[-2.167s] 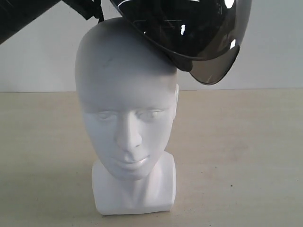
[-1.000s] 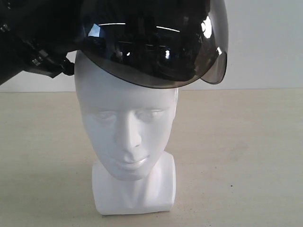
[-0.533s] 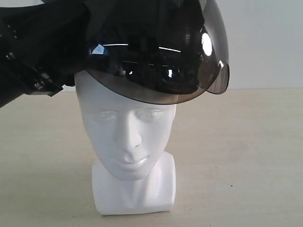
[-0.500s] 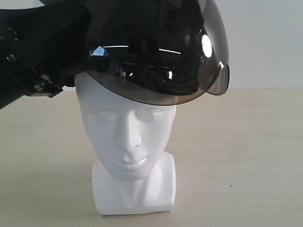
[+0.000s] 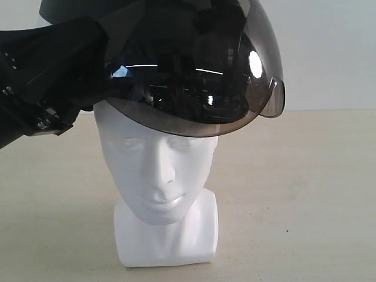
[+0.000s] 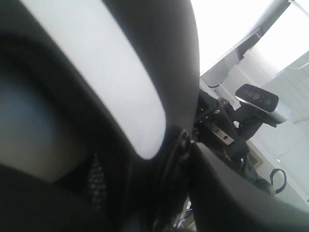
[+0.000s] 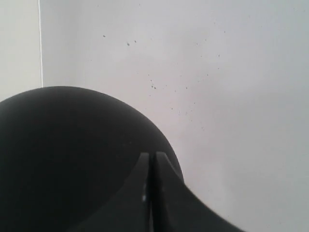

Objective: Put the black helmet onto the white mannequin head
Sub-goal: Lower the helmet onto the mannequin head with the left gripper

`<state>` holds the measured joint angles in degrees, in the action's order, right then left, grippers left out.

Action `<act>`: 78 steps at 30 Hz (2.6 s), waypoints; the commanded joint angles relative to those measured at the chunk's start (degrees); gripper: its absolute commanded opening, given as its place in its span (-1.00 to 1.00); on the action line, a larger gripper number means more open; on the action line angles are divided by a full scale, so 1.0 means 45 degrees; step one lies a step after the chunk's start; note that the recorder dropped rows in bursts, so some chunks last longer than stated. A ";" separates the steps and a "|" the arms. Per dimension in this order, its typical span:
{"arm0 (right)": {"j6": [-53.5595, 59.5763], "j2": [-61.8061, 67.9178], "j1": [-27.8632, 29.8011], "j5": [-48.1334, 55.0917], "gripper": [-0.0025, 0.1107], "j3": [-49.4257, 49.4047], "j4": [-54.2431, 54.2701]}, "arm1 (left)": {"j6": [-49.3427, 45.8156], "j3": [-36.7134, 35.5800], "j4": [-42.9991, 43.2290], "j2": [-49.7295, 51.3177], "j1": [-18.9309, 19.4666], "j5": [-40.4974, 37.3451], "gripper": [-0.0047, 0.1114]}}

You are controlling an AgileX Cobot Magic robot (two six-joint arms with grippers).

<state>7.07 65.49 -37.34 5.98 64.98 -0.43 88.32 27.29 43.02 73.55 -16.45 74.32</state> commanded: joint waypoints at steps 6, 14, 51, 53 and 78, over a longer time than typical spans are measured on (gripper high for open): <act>0.0924 0.0720 -0.1342 0.0276 -0.96 0.1164 -0.0031 | -0.0759 -0.0428 0.0455 0.0094 0.0286 -0.0968 -0.84; 0.0841 0.2124 -0.1342 0.0138 -0.96 0.2695 0.0096 | -0.0759 -0.0428 0.0654 0.0094 0.0286 -0.0968 -0.84; -0.3421 -0.1464 -0.1288 0.5521 -0.96 0.3027 -0.5424 | -0.1416 -0.0428 0.2740 0.0094 0.0286 -0.0970 -0.84; -0.3395 -0.0946 -0.1288 0.5105 -0.96 0.3027 -0.5148 | -0.1464 -0.0428 0.2740 0.0094 0.0286 -0.0970 -0.84; -0.3112 0.2494 -0.1771 0.2154 -0.96 0.3031 -0.4341 | -0.1256 -0.0428 0.3872 0.0094 0.0395 -0.2423 0.12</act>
<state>-6.83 76.43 -45.19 14.05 78.66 -20.57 82.15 27.08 55.85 72.88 -15.98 74.32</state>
